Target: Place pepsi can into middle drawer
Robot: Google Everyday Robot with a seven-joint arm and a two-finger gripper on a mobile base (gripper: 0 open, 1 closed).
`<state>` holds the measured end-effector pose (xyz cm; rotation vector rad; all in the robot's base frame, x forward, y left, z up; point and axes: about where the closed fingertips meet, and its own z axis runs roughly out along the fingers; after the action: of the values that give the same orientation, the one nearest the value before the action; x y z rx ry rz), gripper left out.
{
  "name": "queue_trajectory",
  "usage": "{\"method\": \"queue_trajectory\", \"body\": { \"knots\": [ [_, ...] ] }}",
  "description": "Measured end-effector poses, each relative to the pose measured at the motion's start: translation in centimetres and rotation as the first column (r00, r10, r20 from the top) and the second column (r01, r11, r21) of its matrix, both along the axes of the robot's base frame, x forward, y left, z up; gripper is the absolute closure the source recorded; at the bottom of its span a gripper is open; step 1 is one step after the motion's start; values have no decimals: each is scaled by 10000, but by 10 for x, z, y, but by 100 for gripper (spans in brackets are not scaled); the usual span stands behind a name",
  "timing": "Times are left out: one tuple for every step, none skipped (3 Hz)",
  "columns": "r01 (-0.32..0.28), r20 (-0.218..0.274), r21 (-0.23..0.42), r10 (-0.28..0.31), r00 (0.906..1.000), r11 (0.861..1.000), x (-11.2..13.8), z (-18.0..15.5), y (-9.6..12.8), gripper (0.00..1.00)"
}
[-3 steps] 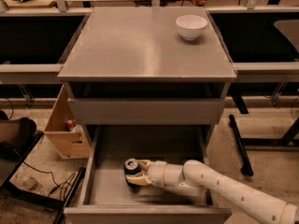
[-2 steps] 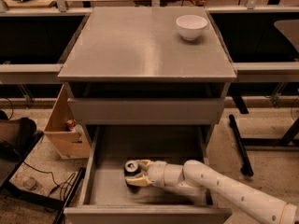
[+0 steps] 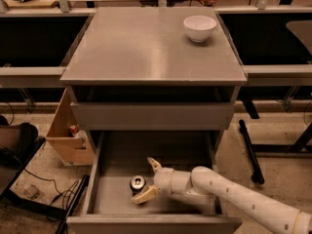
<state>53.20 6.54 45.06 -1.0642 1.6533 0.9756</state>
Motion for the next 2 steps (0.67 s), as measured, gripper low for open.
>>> {"method": "queue_trajectory", "body": {
  "knots": [
    [-304,359,-49,306,9989,9995,-2,53,2,0],
    [-948,185,-293,954,9953,9951,-21,118,4,0]
  ]
}}
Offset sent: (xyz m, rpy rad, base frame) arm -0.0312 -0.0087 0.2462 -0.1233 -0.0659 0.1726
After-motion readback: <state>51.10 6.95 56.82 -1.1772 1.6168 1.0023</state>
